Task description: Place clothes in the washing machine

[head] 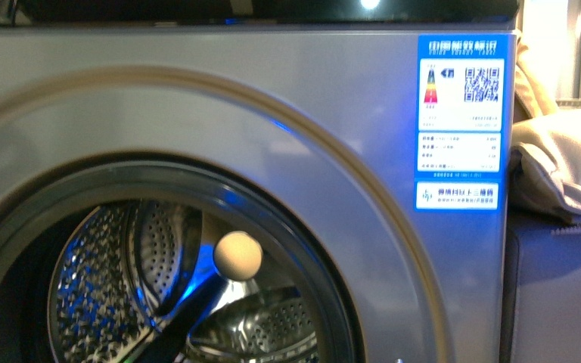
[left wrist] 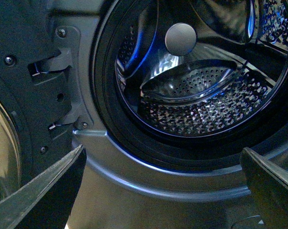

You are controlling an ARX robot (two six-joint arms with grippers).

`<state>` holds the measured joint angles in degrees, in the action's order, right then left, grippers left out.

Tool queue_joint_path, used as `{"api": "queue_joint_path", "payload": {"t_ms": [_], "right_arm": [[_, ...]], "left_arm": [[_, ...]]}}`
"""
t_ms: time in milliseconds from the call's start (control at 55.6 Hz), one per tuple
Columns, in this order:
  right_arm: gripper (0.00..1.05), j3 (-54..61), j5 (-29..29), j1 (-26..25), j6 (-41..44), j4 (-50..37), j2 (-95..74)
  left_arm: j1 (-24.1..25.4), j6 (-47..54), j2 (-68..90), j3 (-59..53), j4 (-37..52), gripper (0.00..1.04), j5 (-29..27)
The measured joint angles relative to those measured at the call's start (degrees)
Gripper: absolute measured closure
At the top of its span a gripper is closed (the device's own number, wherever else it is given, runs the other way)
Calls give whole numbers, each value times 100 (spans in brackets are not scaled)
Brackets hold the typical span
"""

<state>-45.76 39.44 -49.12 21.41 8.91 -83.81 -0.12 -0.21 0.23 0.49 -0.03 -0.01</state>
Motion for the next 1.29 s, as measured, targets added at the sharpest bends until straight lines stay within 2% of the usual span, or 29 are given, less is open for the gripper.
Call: {"api": "queue_joint_path", "payload": {"t_ms": [144,270,575,863,1294], "right_arm": [[8,44,-295,-66,376,-278,-852],[8,76,-647,-96,584,-894,-1952],[8,-348,-1174,-70,505,-2065,-4275],[8,-1163,-1482,90,-83,-2441,-5751],[8,-1596,-1714,127,-186,-2769,-6902]], "left_arm": [[0,0,0,0,0,7,0],[0,0,0,0,0,7,0],[0,0,0,0,0,7,0],[0,0,0,0,0,7,0],[0,0,0,0,0,7,0]]}}
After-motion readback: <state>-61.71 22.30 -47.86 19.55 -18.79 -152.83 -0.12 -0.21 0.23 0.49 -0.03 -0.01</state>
